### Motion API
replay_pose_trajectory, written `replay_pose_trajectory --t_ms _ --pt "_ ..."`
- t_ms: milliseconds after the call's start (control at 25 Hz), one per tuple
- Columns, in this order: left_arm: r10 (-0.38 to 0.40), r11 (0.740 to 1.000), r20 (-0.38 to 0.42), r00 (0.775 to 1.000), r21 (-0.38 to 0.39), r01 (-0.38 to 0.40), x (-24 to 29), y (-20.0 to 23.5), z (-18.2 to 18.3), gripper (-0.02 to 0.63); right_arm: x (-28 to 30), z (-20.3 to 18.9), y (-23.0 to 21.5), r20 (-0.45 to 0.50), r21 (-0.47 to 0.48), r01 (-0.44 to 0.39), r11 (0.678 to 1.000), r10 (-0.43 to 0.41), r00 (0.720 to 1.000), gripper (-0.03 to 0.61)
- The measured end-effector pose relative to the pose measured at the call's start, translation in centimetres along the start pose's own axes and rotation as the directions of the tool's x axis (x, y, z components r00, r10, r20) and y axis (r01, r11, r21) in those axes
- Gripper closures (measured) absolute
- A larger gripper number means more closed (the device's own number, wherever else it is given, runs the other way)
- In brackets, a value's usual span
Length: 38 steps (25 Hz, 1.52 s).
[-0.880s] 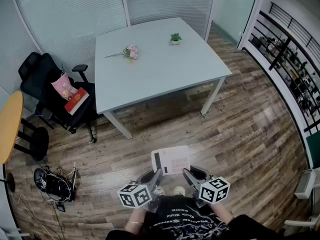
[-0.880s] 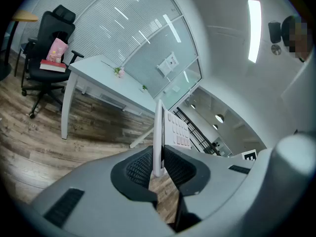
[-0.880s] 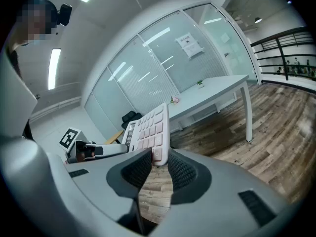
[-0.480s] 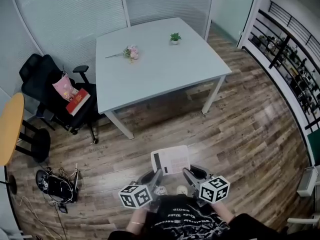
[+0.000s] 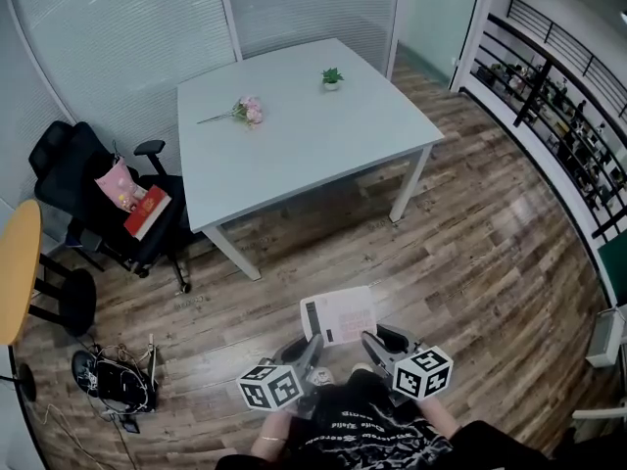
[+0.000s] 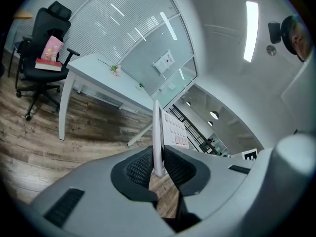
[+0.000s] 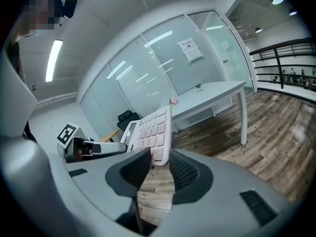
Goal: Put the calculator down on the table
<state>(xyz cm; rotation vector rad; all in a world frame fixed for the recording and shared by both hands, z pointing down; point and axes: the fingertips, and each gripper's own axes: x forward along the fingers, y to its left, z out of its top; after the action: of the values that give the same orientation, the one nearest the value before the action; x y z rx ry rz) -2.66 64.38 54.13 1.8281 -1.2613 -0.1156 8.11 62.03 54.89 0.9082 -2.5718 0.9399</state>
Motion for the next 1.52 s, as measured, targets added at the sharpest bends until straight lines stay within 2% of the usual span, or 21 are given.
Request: replay_pose_trajectory --t_ms 240,440,560,800,1080,1520 --pt "0.017 1.000 -0.031 0.999 0.012 -0.016 -0.2 1.8 -0.4 0.540 1.4 -1.5 0.1 -0.028 -0.028 0.007 1.000 -0.008 1.000 0.443" --pt "0.038 0.999 -0.023 0.999 -0.016 -0.038 1.4 2.1 0.7 0.540 2.8 -0.6 -1.5 -0.048 -0.018 -0.016 1.000 0.015 0.999 0.442" --pt "0.053 0.997 0.000 0.999 -0.060 -0.053 3.7 2.4 2.7 0.546 4.7 1.5 -3.4 -0.045 0.000 -0.048 0.999 0.048 0.998 0.440" --pt "0.092 0.995 0.075 0.993 -0.050 -0.088 8.1 2.9 7.8 0.548 9.1 7.2 -6.8 -0.093 -0.059 -0.137 0.989 0.131 0.987 0.440" --pt "0.147 0.988 0.120 0.982 -0.065 -0.140 13.6 3.8 13.1 0.547 13.6 13.0 -10.9 -0.132 -0.093 -0.190 0.977 0.178 0.975 0.440" --pt "0.203 0.976 0.148 0.968 -0.107 -0.188 21.1 4.1 16.4 0.546 16.9 18.1 -17.2 -0.183 -0.128 -0.233 0.964 0.208 0.961 0.442"
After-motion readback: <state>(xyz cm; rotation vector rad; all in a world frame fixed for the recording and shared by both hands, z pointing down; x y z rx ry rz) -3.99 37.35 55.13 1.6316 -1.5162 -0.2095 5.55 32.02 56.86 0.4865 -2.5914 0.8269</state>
